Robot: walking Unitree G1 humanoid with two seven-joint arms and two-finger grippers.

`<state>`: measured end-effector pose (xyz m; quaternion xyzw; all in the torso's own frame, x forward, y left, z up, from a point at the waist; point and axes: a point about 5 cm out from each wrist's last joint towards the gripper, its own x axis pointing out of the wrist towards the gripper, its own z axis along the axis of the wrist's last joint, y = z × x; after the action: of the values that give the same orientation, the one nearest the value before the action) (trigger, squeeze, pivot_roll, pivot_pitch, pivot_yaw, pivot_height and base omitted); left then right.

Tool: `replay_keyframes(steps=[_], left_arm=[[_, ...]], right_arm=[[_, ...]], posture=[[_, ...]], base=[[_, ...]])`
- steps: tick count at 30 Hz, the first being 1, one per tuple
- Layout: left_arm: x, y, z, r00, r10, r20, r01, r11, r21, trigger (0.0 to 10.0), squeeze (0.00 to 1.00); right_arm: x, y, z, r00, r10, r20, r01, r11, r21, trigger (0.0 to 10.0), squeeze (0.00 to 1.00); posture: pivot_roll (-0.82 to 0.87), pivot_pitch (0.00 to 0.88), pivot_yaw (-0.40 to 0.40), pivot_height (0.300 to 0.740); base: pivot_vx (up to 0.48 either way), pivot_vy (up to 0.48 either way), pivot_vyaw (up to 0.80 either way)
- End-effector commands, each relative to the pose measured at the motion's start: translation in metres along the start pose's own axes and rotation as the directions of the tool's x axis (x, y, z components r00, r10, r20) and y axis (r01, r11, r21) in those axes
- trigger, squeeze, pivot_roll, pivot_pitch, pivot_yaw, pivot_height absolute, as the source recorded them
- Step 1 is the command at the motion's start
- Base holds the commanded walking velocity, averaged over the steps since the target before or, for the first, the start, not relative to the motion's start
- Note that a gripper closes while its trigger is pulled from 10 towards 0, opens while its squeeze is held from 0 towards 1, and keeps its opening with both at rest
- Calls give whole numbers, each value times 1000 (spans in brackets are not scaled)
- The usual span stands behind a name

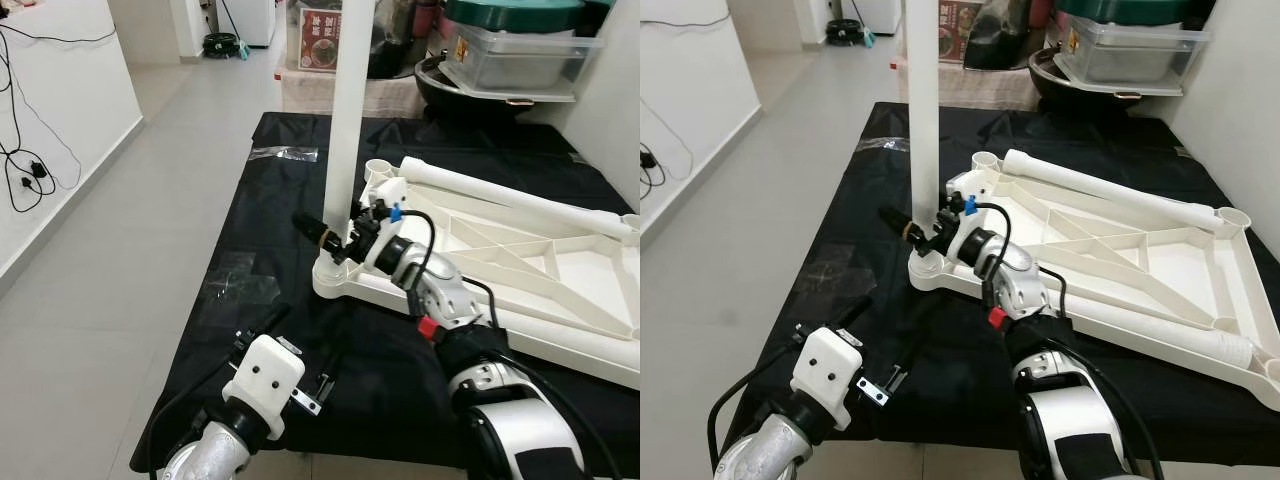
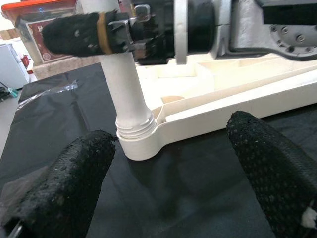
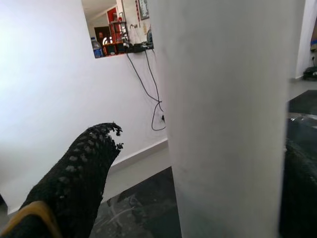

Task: Building children table

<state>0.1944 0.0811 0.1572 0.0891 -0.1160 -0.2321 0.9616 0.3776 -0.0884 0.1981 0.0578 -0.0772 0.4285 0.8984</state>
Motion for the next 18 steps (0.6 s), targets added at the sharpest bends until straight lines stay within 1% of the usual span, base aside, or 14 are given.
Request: replay_keyframes(steps=[1,2,4,10,11,13,15,16,17,18], left_arm=[[-1,-2,-1,1000,4,-4,-4,1000,-2,10000,0],[-1,-2,0,1000,9,-5,-9,1000,-1,10000,0],[-1,-1,1,1000,11,-5,-11,1000,0,10000,0],[-1,1,2,1000,20,-6,-20,1000,5,10000,0],[-1,1,2,1000,19,-6,-19,1000,5,10000,0],[0,2,2,1000,21,-8,-21,1000,9,10000,0],[0,2,2,1000,23,-8,-23,1000,10,10000,0],[0,2,2,1000,24,-10,-24,1000,12,10000,0],[0,2,2,1000,24,-10,-24,1000,12,10000,0],[0,3,2,1000,25,-10,-25,1000,16,10000,0]], right_arm=[[6,7,-6,999,31,-26,-31,1000,-1,10000,0],[7,7,-8,999,26,-33,-26,1000,1,0,0],[7,7,-9,999,25,-35,-25,1000,0,0,0],[3,5,-8,996,74,-45,-74,997,-5,0,0],[2,5,-7,995,85,-48,-85,996,-5,0,0],[-6,1,-4,994,102,-45,-102,995,0,0,0],[-10,-1,-2,994,99,-43,-99,995,-4,0,0],[-16,-4,-1,997,63,-40,-64,998,-14,0,0],[-16,-4,-1,997,63,-40,-64,998,-14,0,0],[-23,-8,0,999,7,-35,-9,999,-47,0,0]], posture=[[139,37,-83,740],[141,37,-85,740],[141,37,-85,740],[136,40,-87,740],[136,40,-87,740],[131,40,-88,740],[131,40,-88,740],[126,39,-84,740],[126,39,-84,740],[126,43,-84,740]], base=[[0,0,0],[0,0,0],[0,0,0],[0,0,0],[0,0,0],[0,0,0],[0,0,0],[0,0,0],[0,0,0],[0,0,0]])
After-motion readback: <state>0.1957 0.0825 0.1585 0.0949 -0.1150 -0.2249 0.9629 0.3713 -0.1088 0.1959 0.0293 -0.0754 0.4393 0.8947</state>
